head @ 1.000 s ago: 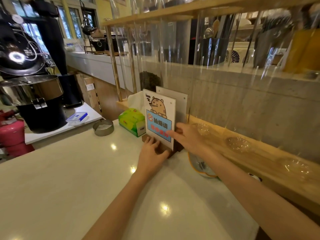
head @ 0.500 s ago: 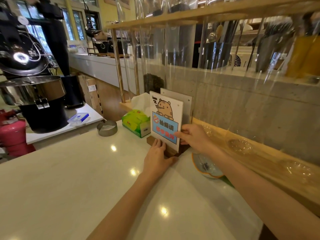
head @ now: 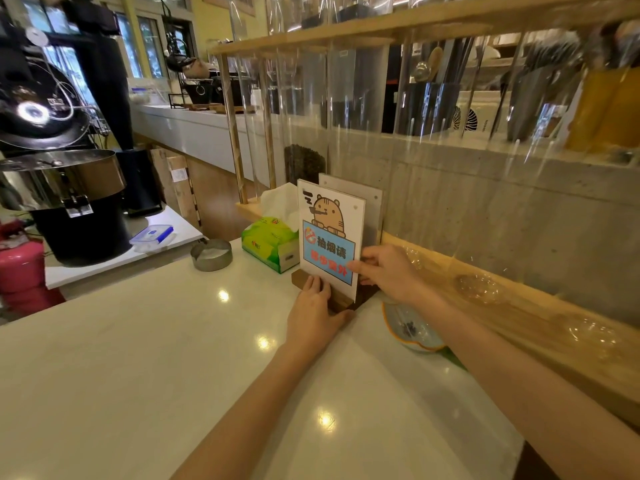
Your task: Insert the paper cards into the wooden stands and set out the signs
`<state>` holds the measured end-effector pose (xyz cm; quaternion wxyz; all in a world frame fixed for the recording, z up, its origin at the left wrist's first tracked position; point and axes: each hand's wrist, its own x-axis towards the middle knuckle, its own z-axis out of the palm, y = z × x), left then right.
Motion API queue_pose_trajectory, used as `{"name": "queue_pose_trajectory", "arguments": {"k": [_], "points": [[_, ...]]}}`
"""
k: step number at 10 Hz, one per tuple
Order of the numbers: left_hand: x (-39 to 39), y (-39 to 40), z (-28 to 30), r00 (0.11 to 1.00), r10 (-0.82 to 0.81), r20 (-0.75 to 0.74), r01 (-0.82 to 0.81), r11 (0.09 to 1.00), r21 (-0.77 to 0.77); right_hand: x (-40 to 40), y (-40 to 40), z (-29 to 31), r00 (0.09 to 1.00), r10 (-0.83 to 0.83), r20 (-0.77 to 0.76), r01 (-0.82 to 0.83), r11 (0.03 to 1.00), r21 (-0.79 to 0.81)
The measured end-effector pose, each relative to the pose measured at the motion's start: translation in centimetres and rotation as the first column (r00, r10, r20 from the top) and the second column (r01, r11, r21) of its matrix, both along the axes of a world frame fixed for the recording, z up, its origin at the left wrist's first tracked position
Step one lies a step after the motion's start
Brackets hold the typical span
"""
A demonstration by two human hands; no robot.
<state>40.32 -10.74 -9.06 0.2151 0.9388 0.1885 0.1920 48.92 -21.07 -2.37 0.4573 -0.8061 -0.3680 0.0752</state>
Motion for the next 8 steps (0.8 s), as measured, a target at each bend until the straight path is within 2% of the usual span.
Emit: {"name": "queue_pose_trajectory", "arguments": {"k": [2, 4, 5, 6, 7, 8], "points": [[-0.1, -0.1, 0.0, 1.0, 0.011, -0.026, -0.011, 1.0, 0.012, -0.2, 0.1, 0.0, 1.0, -0.022, -0.011, 0.022, 1.0, -0.022], [-0.1, 0.1, 0.2, 0.998, 0.001, -0.058, 0.0, 1.0, 0.007, -0.6, 0.0, 0.2, 0.998, -0.033, 0.054, 0.036, 0.998, -0.051], [-0.3, 0.7, 0.6, 0.996, -0.035, -0.078, 0.035, 0.999, 0.009, -0.9, -0.2, 0.4, 1.0, -0.027, 0.0, 0.027, 0.999, -0.019], [-1.7, 1.4, 2.3, 0.998, -0.059, 0.0, 0.059, 0.993, -0.107, -2.0, -0.4, 1.2, 0.996, -0.087, -0.001, 0.086, 0.979, 0.187], [-4.0, 2.3, 4.8, 0.991, -0.028, 0.131, 0.047, 0.988, -0.145, -3.5, 0.0, 2.4, 0.939, -0.3, 0.168, 0.201, 0.876, 0.438], [-7.3, 3.7, 7.9, 0.956, 0.03, 0.291, 0.025, 0.983, -0.181, -5.9, 1.0, 4.4, 0.864, -0.458, 0.211, 0.236, 0.737, 0.633]]}}
